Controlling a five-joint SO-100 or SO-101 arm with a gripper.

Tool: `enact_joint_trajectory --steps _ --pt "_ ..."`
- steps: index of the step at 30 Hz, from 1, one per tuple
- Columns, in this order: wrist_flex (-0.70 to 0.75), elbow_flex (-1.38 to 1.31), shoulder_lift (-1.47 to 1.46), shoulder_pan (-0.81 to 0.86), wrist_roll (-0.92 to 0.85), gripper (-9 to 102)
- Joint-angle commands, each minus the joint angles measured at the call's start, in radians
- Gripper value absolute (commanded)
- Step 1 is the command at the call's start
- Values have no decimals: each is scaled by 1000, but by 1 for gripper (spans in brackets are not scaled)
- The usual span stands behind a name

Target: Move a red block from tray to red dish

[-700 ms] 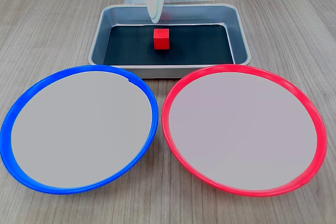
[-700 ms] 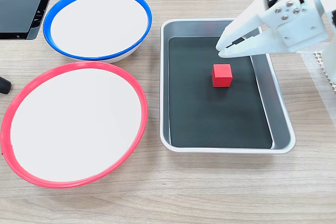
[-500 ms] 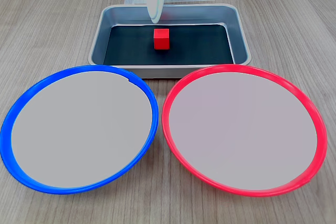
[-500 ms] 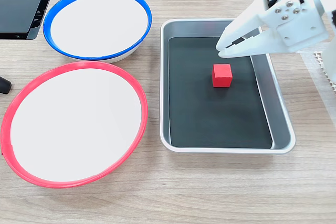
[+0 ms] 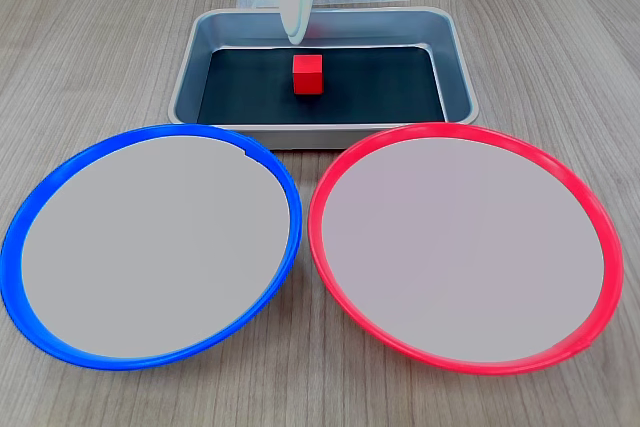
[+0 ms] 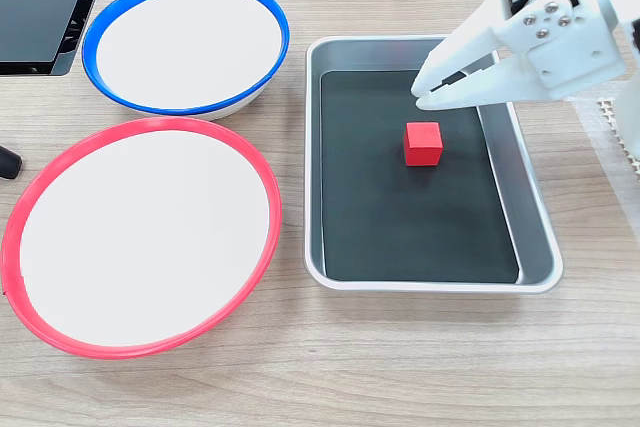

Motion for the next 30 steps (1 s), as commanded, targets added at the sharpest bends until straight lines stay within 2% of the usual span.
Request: enact_joint_trajectory --steps 1,22,24,28,30 --pt "3 2 23 0 -6 0" --pt "5 2 23 -5 -9 0" --pt "-9 0 23 -5 -169 1" --pt "37 -38 23 26 -856 0" --pt "51 -81 14 74 -1005 0"
